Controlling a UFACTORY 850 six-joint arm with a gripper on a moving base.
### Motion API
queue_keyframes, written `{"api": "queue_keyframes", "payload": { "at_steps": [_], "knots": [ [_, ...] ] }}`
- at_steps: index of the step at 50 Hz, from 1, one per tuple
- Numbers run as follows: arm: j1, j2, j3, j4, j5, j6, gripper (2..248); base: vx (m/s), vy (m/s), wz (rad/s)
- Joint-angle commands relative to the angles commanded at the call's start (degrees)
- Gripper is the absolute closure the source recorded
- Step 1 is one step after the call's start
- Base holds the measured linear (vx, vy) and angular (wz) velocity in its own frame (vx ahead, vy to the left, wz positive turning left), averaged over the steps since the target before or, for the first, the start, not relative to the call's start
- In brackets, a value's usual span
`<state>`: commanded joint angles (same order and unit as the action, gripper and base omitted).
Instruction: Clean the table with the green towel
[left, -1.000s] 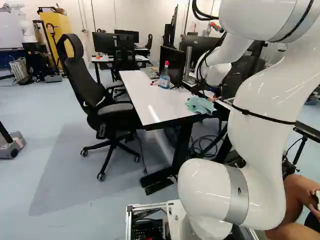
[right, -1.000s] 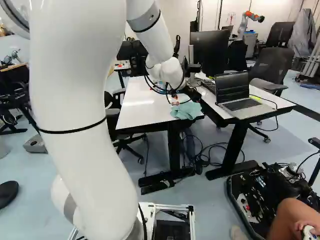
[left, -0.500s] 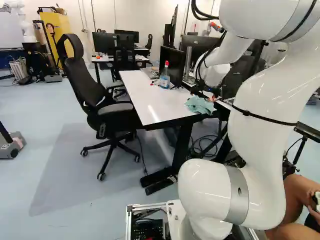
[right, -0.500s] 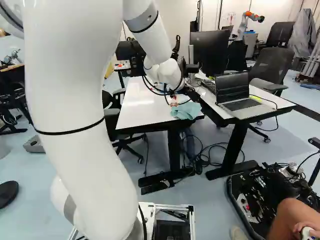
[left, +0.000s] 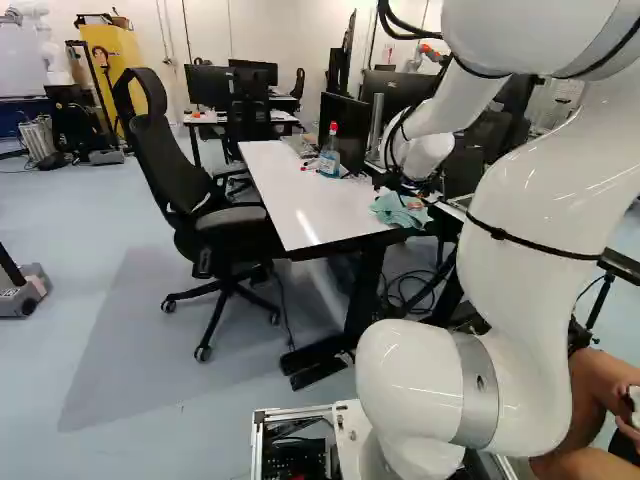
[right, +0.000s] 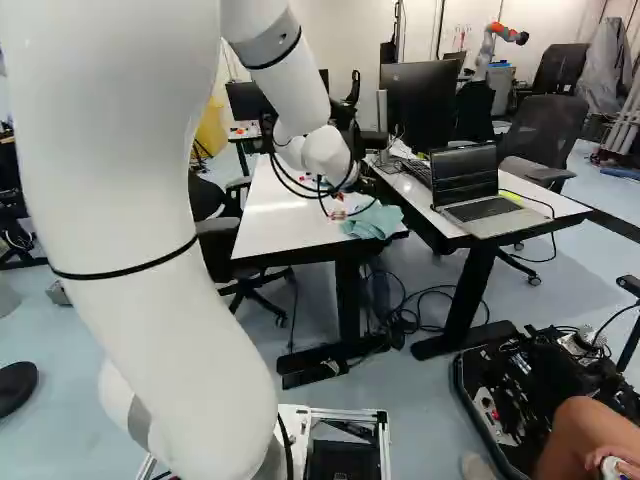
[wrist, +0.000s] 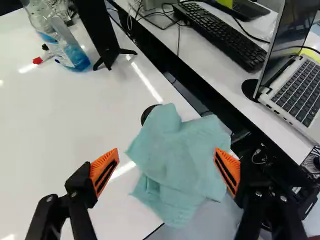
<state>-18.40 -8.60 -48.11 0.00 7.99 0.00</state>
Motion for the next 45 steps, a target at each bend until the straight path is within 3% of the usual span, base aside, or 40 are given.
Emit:
{"api": "queue_keyframes", "payload": {
  "at_steps": [22, 45],
  "knots": [
    [3.81, 5.1, 8.93, 0.0, 8.7, 0.0, 3, 0.0, 0.0, 0.0],
    [9.04, 12.09, 21.19, 0.0, 20.64, 0.0, 3, 0.0, 0.0, 0.0]
  ]
}}
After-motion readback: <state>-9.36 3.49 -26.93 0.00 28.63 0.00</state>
